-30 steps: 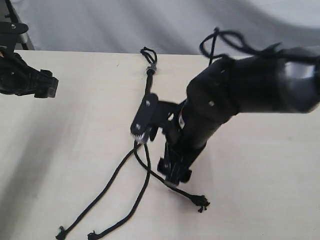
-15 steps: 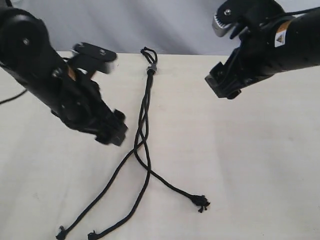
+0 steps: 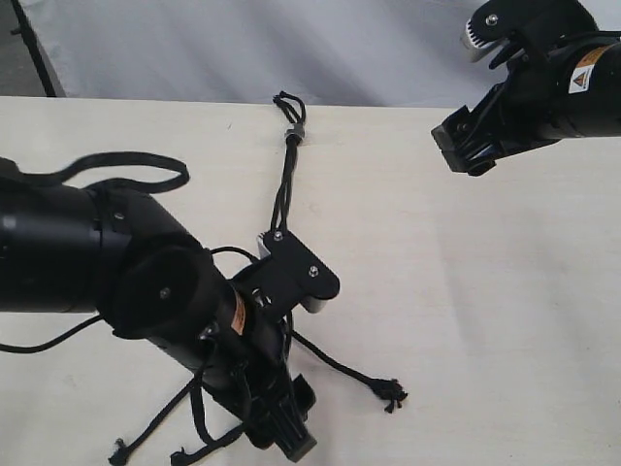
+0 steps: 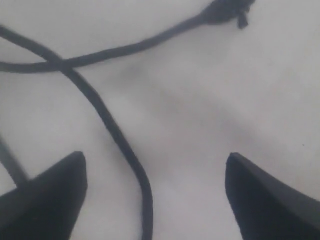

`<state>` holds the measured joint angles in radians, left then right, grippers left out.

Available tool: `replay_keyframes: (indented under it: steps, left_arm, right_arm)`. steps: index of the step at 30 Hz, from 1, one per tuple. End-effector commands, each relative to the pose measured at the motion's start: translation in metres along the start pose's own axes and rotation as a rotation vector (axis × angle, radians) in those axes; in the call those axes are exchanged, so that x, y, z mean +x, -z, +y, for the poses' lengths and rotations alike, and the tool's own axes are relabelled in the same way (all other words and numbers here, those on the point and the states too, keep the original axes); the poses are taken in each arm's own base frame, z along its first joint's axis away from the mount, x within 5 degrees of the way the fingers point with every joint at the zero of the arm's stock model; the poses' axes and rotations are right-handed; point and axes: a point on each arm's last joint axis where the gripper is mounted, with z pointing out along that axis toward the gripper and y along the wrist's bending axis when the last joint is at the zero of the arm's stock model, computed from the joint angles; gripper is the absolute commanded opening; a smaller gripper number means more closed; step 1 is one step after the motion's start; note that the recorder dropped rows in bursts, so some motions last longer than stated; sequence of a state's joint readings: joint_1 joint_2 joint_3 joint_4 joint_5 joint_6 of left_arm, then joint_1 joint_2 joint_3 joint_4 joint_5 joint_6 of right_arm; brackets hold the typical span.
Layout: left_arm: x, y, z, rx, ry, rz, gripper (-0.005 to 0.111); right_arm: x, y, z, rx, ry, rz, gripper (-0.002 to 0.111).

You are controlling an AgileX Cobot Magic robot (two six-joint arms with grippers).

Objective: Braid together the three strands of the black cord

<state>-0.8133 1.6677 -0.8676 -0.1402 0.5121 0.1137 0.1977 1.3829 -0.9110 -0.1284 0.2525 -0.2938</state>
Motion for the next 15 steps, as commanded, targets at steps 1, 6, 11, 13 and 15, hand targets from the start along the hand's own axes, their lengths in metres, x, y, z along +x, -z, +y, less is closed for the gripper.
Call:
replay_keyframes:
  steps: [1,6,11,13,15]
  left_arm:
    - [0.002,-0.022,0.001,-0.016,-0.024,0.025,0.053]
    - [0.008,-0.051,0.004,-0.029,-0.036,0.087,0.029]
    - [0.012,-0.062,0.005,-0.033,-0.011,0.123,0.012]
    - [0.012,-0.061,0.005,-0.033,-0.002,0.118,0.001]
    - [0.010,-0.054,0.005,-0.033,-0.005,0.105,0.000]
  right_arm:
    - [0.001,0.001,-0.002,0.009,-0.002,-0.009,0.086]
    - [0.000,0.001,-0.002,0.007,-0.010,-0.010,0.086]
    - [0.000,0.001,-0.001,0.006,-0.012,-0.010,0.086]
    - [0.000,0.001,-0.001,0.006,-0.012,-0.010,0.086]
    - [0.000,0.001,-0.001,0.006,-0.012,-0.010,0.086]
